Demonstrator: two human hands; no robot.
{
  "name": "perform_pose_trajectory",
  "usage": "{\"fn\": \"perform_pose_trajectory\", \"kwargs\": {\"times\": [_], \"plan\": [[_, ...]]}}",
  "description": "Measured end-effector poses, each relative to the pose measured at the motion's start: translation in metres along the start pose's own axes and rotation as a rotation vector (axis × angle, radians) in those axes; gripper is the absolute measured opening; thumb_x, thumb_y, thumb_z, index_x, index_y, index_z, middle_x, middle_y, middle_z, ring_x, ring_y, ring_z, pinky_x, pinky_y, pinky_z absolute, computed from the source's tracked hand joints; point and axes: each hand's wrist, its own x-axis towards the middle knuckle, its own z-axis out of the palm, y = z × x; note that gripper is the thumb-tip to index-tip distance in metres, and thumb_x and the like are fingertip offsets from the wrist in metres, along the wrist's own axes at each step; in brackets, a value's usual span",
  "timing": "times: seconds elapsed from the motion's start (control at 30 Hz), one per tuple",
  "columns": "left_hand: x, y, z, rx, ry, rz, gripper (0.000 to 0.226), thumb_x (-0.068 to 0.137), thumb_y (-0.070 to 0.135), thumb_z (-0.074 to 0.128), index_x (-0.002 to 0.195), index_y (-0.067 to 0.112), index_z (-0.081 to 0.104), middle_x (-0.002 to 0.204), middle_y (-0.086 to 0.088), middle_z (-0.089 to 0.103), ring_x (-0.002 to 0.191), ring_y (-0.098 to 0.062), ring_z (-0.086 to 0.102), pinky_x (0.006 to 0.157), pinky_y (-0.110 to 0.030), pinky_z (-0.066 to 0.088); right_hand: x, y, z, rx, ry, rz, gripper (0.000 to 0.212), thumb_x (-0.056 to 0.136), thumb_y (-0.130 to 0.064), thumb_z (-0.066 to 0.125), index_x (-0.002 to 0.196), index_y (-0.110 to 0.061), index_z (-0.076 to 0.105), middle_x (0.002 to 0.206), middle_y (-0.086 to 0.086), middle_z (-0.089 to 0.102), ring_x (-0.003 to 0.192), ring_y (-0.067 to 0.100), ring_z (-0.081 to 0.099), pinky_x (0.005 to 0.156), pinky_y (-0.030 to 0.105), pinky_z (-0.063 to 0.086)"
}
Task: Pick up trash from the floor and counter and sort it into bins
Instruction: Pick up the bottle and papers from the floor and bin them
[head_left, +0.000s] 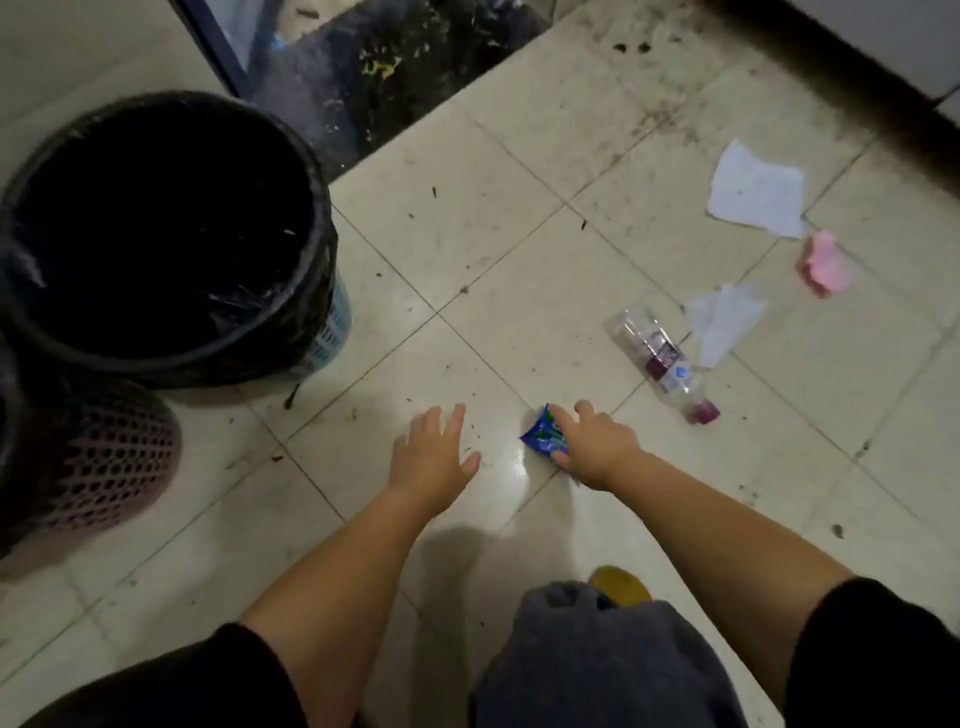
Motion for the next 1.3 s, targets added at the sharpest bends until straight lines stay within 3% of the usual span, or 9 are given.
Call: {"fn": "perform_pose_trajectory", "kwargs": {"times": [0.13,0.23,0.4,0.6,0.73,0.93,1.07,1.2,1.3], "plan": [[0.048,-0.032,0.058,-0.025,-0.024,-0.155,0.077,0.087,0.054,0.052,0.149,0.028,0.015,0.157,-0.010,0.013,0.143,-0.030,0.021,0.108,-0.048,0.039,0.057,0.006,0.044,-0.051,-0.006,0.051,0.071,0.083,-0.036,0.061,0.141,-0.024,0.022,0.133,0.015,0.034,0.105,0.037,0.058,0.082,0.041,0.052],[0.058,-0.032,0.091,0.076,-0.013,-0.120,0.063,0.089,0.038,0.055,0.143,0.025,0.025,0.147,-0.013,0.026,0.131,-0.030,0.033,0.101,-0.042,0.046,0.084,0.007,0.069,0.058,0.023,0.056,0.058,0.084,-0.020,0.061,0.133,-0.019,0.030,0.127,0.015,0.038,0.093,0.035,0.062,0.080,0.045,0.056],[0.062,-0.025,0.083,-0.066,0.036,-0.159,0.035,0.092,0.007,0.052,0.124,0.016,0.045,0.130,-0.010,0.042,0.117,-0.026,0.043,0.093,-0.036,0.052,0.098,-0.001,0.045,0.087,0.147,-0.055,0.038,0.090,-0.018,0.054,0.124,-0.011,0.038,0.122,0.016,0.045,0.072,0.027,0.051,0.063,0.035,0.047],[0.078,-0.016,-0.042,-0.130,0.352,0.138,0.031,0.089,0.008,0.047,0.119,0.012,0.054,0.119,-0.008,0.048,0.114,-0.025,0.045,0.086,-0.043,0.051,0.096,-0.053,-0.087,0.398,0.476,-0.165,0.039,0.088,-0.018,0.058,0.124,-0.011,0.044,0.121,0.016,0.048,0.085,0.037,0.059,0.070,0.038,0.048],[0.070,-0.031,-0.163,-0.127,0.781,0.345,0.036,0.077,0.018,0.039,0.101,0.008,0.064,0.099,-0.012,0.059,0.096,-0.023,0.053,0.069,-0.038,0.054,0.073,-0.117,-0.200,0.590,0.748,-0.347,0.040,0.085,-0.015,0.062,0.121,-0.013,0.046,0.120,0.012,0.051,0.099,0.031,0.059,0.085,0.046,0.052],[0.037,-0.115,-0.263,-0.143,1.024,0.207,0.038,0.076,0.022,0.036,0.098,0.009,0.064,0.098,-0.014,0.058,0.093,-0.028,0.055,0.070,-0.042,0.051,0.047,-0.218,-0.282,0.599,0.835,-0.585,0.043,0.085,-0.014,0.062,0.125,-0.014,0.047,0.125,0.012,0.052,0.109,0.028,0.056,0.090,0.040,0.047],[0.049,-0.186,-0.252,-0.052,0.837,-0.059,0.027,0.085,0.012,0.050,0.109,0.010,0.061,0.110,-0.014,0.055,0.108,-0.033,0.053,0.081,-0.046,0.051,0.084,-0.279,-0.264,0.287,0.612,-0.531,0.047,0.085,-0.027,0.063,0.126,-0.013,0.044,0.128,0.016,0.049,0.115,0.038,0.055,0.093,0.044,0.047],[0.082,-0.225,-0.223,0.031,0.248,-0.294,0.041,0.097,0.039,0.044,0.124,0.010,0.055,0.129,-0.018,0.049,0.120,-0.037,0.049,0.095,-0.045,0.046,0.137,-0.318,-0.225,-0.006,0.309,-0.348,0.056,0.088,-0.033,0.059,0.135,-0.009,0.040,0.138,0.021,0.043,0.124,0.041,0.049,0.102,0.046,0.043],[0.106,-0.234,-0.199,0.118,-0.067,-0.299,0.048,0.096,0.044,0.046,0.128,0.008,0.053,0.135,-0.019,0.047,0.118,-0.037,0.050,0.099,-0.043,0.046,0.169,-0.334,-0.192,-0.173,0.095,-0.258,0.054,0.089,-0.030,0.059,0.135,-0.007,0.043,0.139,0.019,0.046,0.123,0.037,0.050,0.103,0.045,0.045]]}}
